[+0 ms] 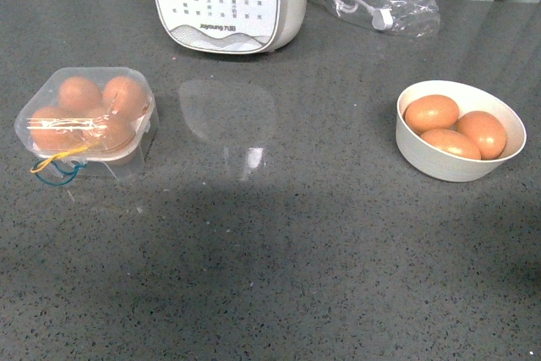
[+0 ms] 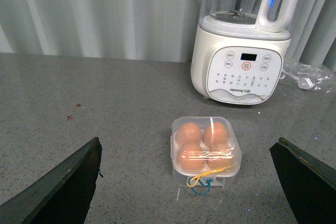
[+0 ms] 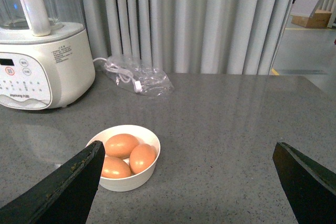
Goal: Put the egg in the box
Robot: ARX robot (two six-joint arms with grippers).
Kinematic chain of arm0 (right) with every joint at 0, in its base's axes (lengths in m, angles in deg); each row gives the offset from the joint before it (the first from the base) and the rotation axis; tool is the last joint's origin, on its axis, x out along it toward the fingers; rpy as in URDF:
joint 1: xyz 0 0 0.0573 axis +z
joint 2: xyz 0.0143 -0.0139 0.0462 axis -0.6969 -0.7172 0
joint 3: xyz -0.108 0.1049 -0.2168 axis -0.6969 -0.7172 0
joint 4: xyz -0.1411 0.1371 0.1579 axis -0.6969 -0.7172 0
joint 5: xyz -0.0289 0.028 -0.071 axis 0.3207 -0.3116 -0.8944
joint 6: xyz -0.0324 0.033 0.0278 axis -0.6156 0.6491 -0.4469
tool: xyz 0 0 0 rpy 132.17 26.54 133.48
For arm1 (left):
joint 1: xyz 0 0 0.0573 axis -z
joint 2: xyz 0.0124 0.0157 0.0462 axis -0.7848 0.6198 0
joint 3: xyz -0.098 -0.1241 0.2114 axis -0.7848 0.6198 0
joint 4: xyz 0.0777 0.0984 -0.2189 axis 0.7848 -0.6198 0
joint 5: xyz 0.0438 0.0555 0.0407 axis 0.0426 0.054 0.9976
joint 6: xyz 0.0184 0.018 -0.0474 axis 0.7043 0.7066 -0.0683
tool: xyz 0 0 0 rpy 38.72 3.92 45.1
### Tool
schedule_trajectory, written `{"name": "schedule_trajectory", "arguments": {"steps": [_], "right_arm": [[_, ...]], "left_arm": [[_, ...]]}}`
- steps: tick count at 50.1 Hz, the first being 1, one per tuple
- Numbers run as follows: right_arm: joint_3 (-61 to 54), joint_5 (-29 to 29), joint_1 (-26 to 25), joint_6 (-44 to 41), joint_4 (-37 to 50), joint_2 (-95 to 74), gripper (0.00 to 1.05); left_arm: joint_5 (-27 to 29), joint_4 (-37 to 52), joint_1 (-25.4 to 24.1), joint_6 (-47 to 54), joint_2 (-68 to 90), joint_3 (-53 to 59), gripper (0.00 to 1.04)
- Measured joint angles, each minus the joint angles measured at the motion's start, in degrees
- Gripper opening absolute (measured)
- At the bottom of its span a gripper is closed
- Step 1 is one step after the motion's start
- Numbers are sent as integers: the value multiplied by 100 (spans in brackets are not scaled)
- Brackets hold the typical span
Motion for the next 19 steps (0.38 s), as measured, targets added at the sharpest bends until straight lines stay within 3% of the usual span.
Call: {"name": "schedule_trajectory", "arguments": {"steps": [19], "right_arm": [[0, 0, 0, 0, -2, 0, 97]], "left_arm": [[0, 0, 0, 0, 0, 0, 98]]}}
